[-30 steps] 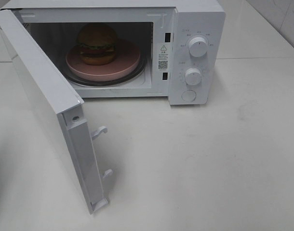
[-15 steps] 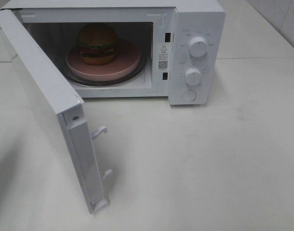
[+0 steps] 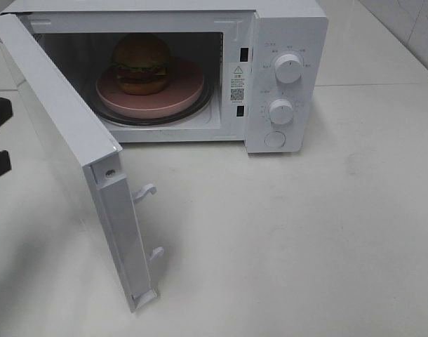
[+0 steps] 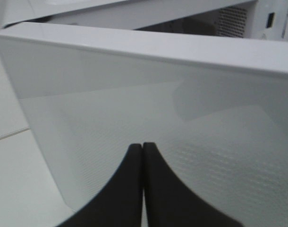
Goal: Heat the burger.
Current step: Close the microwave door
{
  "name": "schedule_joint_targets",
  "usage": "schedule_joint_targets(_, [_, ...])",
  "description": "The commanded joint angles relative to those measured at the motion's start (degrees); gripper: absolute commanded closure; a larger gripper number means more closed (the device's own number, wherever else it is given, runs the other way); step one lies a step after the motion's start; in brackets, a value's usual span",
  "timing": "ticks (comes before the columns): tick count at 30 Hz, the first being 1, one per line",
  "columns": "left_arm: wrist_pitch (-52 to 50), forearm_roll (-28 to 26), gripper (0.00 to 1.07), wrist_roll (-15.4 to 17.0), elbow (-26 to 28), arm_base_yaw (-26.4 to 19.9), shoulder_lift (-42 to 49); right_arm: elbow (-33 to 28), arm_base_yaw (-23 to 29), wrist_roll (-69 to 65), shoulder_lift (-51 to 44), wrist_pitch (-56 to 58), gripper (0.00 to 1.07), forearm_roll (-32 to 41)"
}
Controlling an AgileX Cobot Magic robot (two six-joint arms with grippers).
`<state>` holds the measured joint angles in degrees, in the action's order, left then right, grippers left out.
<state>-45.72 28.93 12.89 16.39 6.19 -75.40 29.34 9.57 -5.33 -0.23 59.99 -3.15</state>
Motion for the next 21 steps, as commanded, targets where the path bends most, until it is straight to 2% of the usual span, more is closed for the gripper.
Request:
schedule_joint_targets(1, [-1.1,-5.4,1.07,-3.4,0.5,4.7,-2.3,0.0,-0.2,0.1,-1.5,-0.4,0.31,-0.3])
schedule_joint_targets(5, [-2.0,-9.4,1.07,-4.5,0.5,7.2,-3.7,0.0,-0.2,0.1,-1.5,-0.4,0.31,-0.3])
schedule_joint_targets(10, [-3.6,-14.4,1.07,-7.5,0.5,11.6,-6.0,0.0,-0.2,0.1,-1.5,-0.4,0.31,-0.3])
schedule_joint_targets(16, [-3.8,-17.0,1.07,-7.5,1.5,14.6,-8.5,0.0,-0.2,0.1,-1.5,-0.4,0.31,-0.3])
schedule_joint_targets(21, [-3.5,-18.9,1.07,-8.7,4.6,18.5,-11.4,0.0,-0.2,0.1,-1.5,-0.4,0.31,-0.3])
